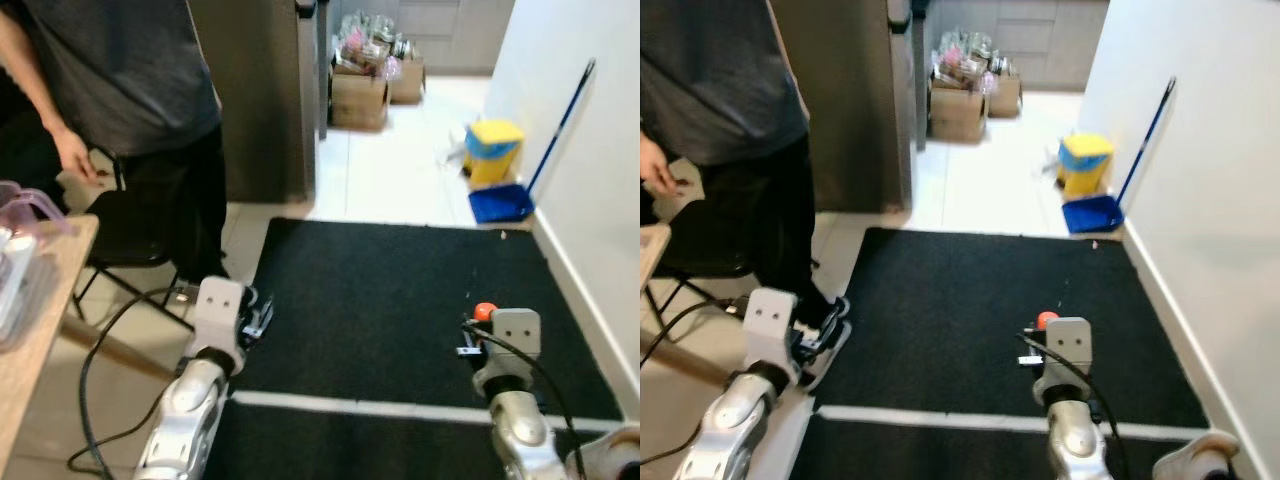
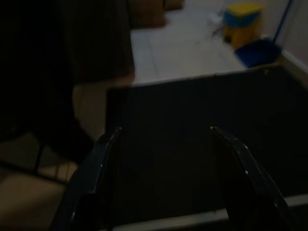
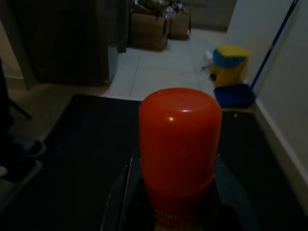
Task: Restocking fridge
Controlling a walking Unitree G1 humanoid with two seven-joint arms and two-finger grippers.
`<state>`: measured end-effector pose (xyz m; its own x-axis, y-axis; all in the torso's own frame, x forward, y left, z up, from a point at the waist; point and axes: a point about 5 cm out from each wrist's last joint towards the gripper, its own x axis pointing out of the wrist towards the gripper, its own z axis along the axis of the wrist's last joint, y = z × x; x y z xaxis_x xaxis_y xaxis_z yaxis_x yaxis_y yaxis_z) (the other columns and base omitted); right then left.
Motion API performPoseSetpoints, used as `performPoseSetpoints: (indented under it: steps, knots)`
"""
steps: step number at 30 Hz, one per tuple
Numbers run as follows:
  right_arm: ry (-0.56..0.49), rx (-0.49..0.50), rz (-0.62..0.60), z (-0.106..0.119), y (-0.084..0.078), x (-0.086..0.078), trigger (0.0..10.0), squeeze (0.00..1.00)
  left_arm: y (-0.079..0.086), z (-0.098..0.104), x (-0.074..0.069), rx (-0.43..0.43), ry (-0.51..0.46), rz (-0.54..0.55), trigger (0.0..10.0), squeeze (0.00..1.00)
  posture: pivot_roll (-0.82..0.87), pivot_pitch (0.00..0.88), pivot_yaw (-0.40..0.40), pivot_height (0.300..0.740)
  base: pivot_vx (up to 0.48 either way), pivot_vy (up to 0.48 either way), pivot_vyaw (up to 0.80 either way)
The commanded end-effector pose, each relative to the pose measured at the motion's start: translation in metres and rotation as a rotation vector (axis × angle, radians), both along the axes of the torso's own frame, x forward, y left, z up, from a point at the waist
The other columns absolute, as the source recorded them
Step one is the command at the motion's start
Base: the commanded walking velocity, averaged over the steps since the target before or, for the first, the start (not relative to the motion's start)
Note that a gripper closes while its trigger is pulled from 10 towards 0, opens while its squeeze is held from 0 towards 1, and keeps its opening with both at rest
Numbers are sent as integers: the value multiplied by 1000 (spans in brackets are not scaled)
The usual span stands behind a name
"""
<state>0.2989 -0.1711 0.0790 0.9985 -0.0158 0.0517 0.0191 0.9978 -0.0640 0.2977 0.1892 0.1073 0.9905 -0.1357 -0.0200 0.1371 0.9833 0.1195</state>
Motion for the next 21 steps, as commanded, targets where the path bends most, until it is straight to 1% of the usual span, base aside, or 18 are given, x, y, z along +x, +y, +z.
performPoseSetpoints:
  steps: [1,16,21]
  knots:
    - [18,-5,-12,-4,-4,-3,10000,0,0,-2,-1,13,11,-8,10000,0,-46,138,34,740,304,0,0]
    - [19,-5,-19,-4,-6,-3,10000,0,-3,0,1,2,6,-14,10000,0,-49,142,33,740,283,0,0]
    - [19,10,-24,-4,-6,-3,10000,0,-3,0,1,0,3,-17,10000,0,-50,140,34,740,280,0,0]
